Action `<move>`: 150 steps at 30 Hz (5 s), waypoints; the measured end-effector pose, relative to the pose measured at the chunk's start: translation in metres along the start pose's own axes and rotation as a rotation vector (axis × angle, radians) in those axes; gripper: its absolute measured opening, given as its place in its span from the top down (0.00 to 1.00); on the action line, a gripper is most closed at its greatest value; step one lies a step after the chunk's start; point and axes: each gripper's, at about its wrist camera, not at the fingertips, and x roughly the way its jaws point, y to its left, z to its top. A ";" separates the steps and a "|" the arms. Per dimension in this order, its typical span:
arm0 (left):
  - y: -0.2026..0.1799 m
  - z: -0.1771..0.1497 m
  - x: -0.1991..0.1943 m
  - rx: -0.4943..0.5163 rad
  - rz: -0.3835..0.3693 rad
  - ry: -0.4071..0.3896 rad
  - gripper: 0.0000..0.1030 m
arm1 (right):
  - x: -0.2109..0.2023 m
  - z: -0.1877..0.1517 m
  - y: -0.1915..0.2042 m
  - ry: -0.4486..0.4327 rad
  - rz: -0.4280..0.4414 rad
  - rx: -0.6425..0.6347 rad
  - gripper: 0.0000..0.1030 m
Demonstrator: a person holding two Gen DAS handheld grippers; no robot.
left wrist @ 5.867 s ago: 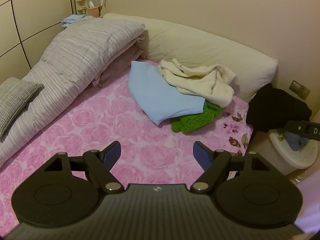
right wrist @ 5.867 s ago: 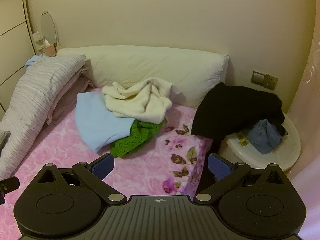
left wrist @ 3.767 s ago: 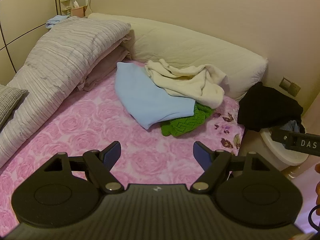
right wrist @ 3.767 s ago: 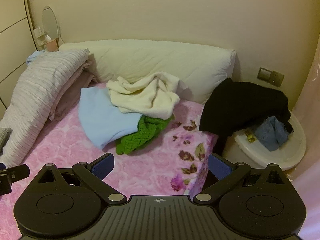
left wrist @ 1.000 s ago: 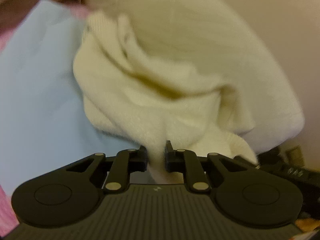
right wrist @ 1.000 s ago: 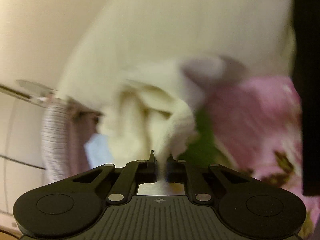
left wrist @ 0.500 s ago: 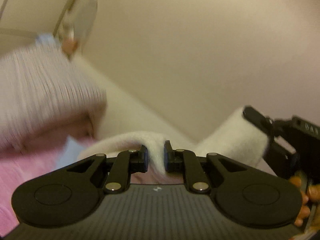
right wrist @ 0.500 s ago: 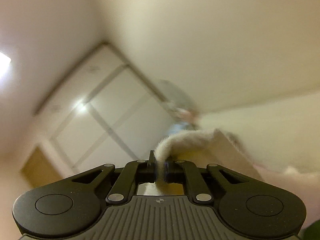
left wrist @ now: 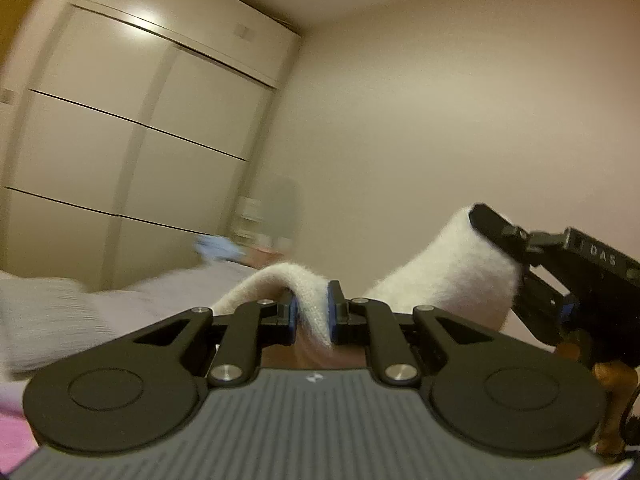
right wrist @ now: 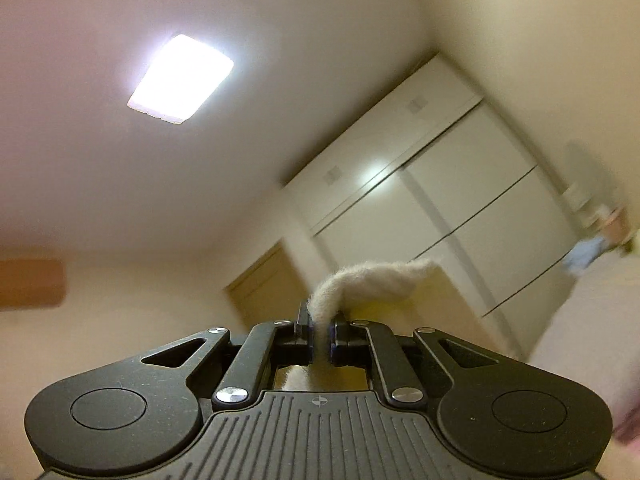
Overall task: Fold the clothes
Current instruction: 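Grasp the cream sweater with both grippers and lift it off the pile, then lower the cream sweater onto the open bed and open both grippers, then grasp the sweater sleeve with the right gripper while the left gripper grasps the body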
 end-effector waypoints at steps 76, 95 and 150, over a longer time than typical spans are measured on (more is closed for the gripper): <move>0.070 -0.326 -0.357 -0.241 0.846 0.741 0.79 | -0.110 -0.363 0.151 1.172 -0.539 -0.236 0.44; 0.116 -0.320 -0.379 -0.127 0.653 0.668 0.78 | -0.087 -0.406 0.189 1.103 -0.716 -0.226 0.44; 0.174 -0.608 -0.112 1.035 0.625 0.755 0.89 | 0.022 -0.582 -0.181 1.280 -0.339 -0.460 0.44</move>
